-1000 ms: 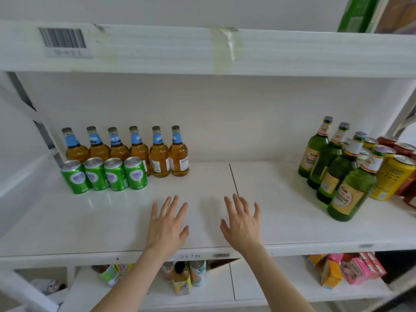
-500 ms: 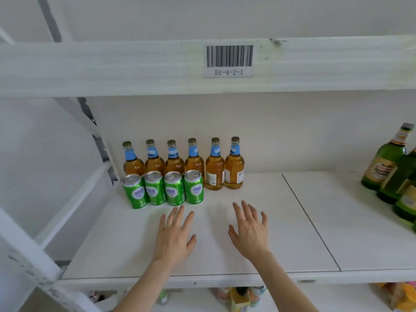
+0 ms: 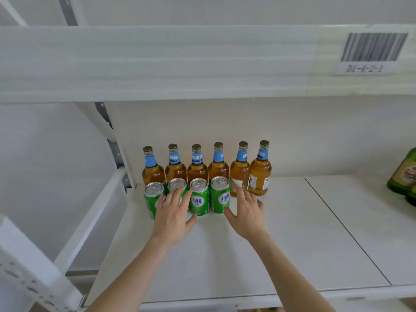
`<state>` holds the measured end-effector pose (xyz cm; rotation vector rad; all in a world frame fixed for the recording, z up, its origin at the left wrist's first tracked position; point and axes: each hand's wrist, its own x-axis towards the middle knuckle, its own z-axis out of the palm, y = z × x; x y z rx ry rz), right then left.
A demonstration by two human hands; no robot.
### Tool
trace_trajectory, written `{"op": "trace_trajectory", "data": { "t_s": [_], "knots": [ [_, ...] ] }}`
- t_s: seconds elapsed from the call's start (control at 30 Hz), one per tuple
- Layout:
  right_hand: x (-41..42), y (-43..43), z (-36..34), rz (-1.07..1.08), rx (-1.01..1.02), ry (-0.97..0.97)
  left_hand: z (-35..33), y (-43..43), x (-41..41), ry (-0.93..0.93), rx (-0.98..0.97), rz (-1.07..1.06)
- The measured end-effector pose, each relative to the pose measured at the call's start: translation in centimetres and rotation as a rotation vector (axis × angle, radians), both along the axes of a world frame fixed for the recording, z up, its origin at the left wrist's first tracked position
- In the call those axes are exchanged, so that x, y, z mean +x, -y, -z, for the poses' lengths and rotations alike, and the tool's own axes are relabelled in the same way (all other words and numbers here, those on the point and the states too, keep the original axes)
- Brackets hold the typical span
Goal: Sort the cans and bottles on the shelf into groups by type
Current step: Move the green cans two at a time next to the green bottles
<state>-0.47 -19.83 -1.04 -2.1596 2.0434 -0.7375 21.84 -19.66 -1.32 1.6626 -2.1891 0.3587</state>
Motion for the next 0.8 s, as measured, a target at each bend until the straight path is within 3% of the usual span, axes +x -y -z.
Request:
{"op": "trace_trajectory", "data": {
  "t_s": [0.3, 0.8],
  "knots": [
    [0.7, 7.1, 0.4, -0.167, 0.173, 0.351, -1.7, 7.2, -0.7, 0.006, 0.208, 0.090],
    [-0.1, 8.0, 1.3, -0.178, 0.176, 0.464, -1.5, 8.2, -1.7, 0.023, 0.255, 0.130]
  ]
}}
